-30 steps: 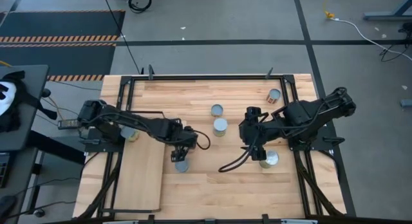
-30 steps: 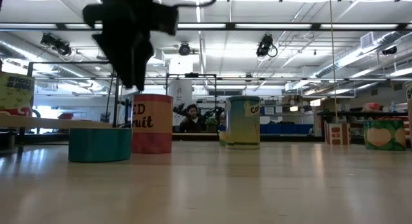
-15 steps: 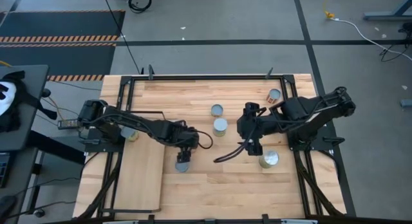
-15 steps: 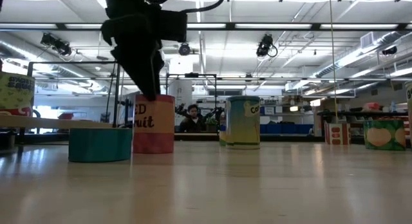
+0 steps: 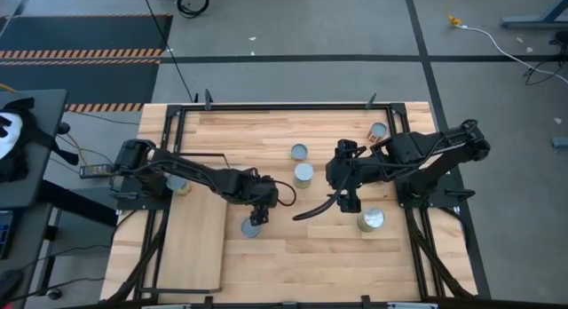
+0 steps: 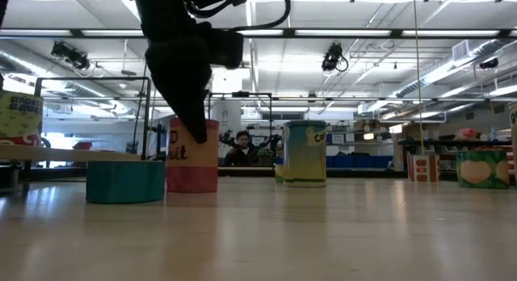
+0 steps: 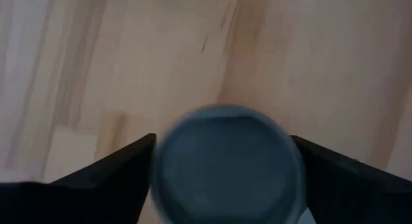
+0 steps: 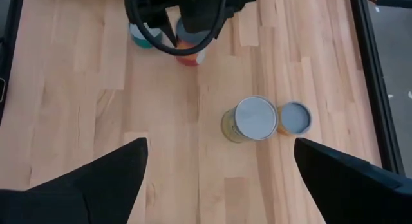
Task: Pick and place cans onto a shelf
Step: Put the canned mixed fruit on the shelf
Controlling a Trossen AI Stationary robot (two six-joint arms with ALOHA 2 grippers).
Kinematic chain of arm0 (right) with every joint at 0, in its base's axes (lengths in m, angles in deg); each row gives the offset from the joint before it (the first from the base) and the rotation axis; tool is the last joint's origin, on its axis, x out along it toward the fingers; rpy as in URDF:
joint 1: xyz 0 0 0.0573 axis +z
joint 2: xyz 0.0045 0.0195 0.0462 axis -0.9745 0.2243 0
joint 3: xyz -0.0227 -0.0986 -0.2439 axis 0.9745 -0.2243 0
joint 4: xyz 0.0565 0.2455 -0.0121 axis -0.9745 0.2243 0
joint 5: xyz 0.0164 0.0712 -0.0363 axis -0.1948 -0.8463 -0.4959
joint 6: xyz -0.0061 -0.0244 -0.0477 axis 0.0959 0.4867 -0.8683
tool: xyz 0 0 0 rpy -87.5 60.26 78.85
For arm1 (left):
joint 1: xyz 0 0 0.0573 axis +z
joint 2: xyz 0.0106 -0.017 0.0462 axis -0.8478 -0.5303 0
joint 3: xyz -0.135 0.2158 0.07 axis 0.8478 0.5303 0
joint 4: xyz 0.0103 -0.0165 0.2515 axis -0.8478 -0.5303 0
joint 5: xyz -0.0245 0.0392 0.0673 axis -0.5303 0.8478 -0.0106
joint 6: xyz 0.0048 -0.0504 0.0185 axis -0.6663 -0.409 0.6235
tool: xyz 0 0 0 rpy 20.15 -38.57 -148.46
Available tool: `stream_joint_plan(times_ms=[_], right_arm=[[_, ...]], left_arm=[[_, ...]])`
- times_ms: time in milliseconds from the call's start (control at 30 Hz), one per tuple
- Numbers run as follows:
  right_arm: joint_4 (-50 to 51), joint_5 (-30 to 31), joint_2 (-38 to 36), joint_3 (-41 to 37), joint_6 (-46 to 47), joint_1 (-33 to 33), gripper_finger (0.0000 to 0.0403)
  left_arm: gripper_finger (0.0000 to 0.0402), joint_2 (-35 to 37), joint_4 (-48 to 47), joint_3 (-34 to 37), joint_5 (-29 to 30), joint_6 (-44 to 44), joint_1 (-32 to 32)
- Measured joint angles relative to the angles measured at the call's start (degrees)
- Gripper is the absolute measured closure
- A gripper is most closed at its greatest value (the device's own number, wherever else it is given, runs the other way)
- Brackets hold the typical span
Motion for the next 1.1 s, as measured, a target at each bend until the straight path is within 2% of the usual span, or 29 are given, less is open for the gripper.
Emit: stream_joint_plan(times_ms=[167,367,600,733,800,933,1100], right_arm=[[0.06,2.60,0.00,0.00,-1.12,-0.07,0.0006],[0.18,3.03,0.02,0.00,-1.58,-1.05,0.0010],[0.01,3.69,0.01,0.00,-0.72,-2.73,0.0023],[-0.01,3.56,0.02,0.00,-3.01,-3.02,0.0032],[-0.01,3.55,0.02,0.00,-4.08,-3.02,0.0035],[-0.01,3.55,0.02,0.00,-4.20,-3.04,0.0039],[0.03,3.29,0.02,0.00,-2.12,-2.93,0.0041]], left_arm=[[0.0118,0.02,-1.38,-0.13,-0.84,-5.64,0.02],[0.0120,4.22,-12.09,-5.39,-1.95,-20.95,-0.30],[0.0108,10.76,-29.36,-11.80,3.36,-38.43,-4.82],[0.0112,13.47,-42.75,-9.65,5.68,-52.70,-7.47],[0.0112,15.29,-46.22,-7.47,6.37,-59.51,-7.93],[0.0111,17.96,-45.75,-2.35,6.31,-70.15,-7.04],[0.0110,18.92,-45.29,3.44,5.17,-77.59,-5.14]])
